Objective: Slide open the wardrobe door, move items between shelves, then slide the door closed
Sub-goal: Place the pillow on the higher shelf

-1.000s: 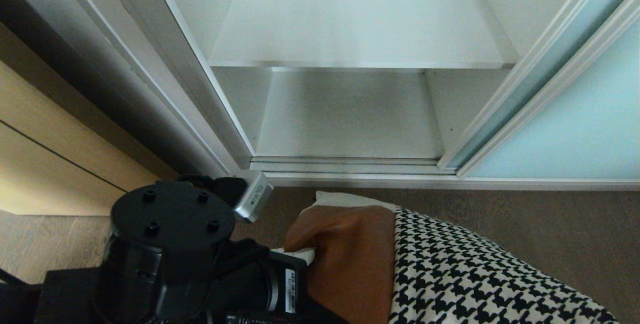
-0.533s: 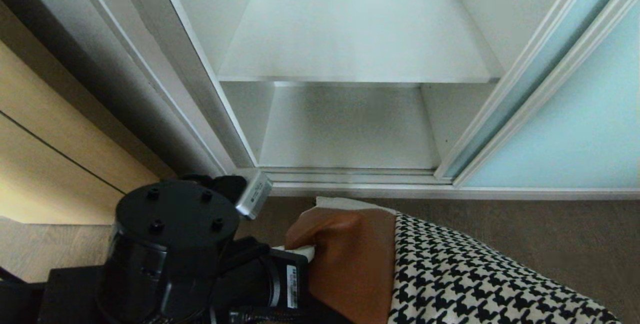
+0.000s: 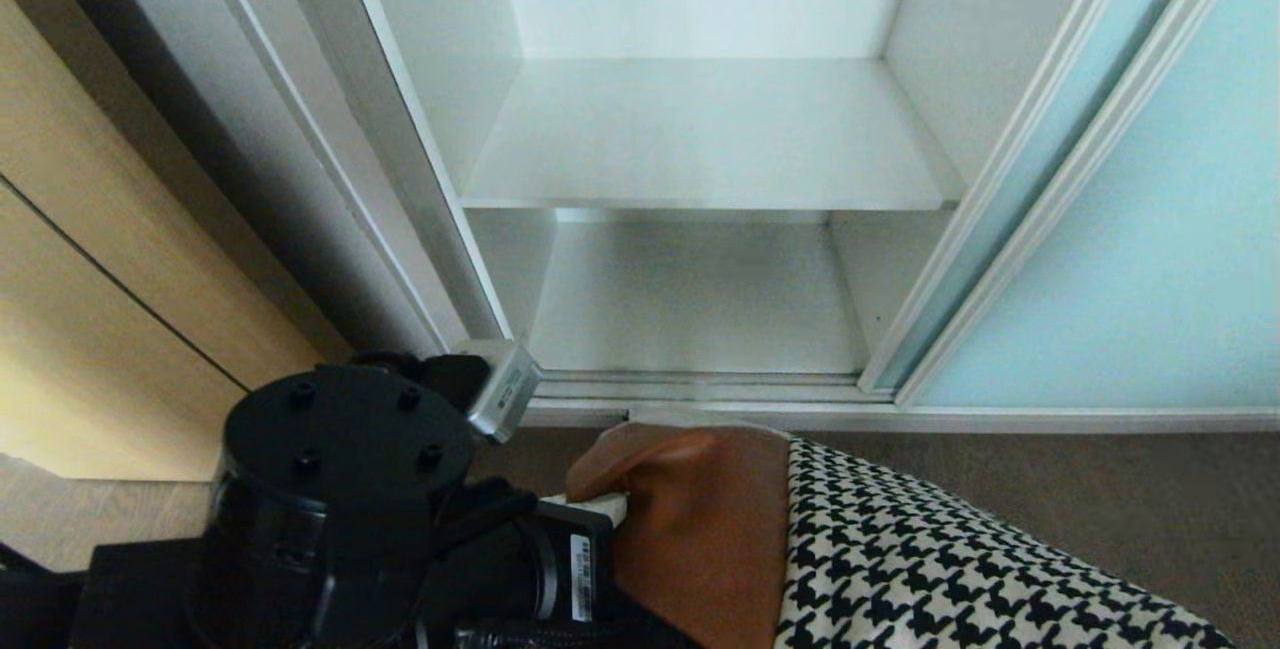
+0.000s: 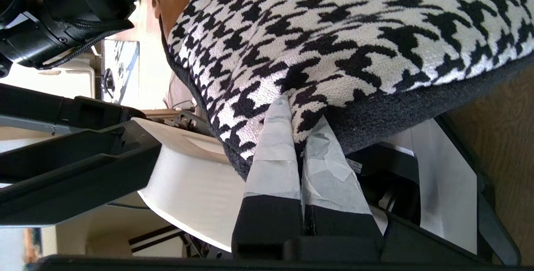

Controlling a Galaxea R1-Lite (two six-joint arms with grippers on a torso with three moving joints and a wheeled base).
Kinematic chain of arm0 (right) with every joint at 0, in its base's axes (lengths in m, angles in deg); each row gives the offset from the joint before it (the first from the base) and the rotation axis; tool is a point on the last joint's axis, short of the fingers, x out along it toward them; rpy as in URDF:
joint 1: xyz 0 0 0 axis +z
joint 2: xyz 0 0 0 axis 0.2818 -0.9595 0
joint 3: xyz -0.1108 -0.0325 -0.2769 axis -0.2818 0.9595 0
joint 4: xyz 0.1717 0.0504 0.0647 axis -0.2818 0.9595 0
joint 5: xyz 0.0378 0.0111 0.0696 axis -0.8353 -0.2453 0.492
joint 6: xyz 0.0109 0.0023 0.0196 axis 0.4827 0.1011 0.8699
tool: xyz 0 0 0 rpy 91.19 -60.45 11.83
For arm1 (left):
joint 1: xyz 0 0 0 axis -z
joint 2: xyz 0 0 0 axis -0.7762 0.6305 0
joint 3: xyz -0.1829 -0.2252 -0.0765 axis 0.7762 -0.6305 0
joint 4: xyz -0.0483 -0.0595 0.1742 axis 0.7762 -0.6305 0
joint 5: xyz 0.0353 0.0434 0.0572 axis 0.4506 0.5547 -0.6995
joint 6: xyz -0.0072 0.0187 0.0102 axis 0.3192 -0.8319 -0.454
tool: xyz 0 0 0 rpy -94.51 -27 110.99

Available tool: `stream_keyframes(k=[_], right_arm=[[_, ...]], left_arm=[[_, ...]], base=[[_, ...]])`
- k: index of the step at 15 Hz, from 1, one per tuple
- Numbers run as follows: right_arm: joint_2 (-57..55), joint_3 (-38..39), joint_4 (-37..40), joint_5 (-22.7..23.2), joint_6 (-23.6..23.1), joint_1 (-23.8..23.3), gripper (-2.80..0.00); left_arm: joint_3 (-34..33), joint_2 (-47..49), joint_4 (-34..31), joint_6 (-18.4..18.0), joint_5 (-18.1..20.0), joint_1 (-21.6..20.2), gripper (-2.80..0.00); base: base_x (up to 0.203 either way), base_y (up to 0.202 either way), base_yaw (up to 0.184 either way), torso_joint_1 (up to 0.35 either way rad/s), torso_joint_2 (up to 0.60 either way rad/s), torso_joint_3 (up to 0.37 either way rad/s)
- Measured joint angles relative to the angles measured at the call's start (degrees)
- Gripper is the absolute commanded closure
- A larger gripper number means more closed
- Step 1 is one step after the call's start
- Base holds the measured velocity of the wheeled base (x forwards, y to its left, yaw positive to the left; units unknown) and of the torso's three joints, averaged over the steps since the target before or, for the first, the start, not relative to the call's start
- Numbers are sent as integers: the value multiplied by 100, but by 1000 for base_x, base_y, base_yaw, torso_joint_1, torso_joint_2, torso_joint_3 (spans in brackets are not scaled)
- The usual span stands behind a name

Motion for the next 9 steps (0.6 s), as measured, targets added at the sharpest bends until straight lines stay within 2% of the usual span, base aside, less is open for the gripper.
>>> stream_keyframes(k=[9], right_arm=[[67,21,9,10,-3,0,0]], left_arm=[[-17,-9,-22,-34,-57,0,0]], base=[[0,0,0,2,1,202]])
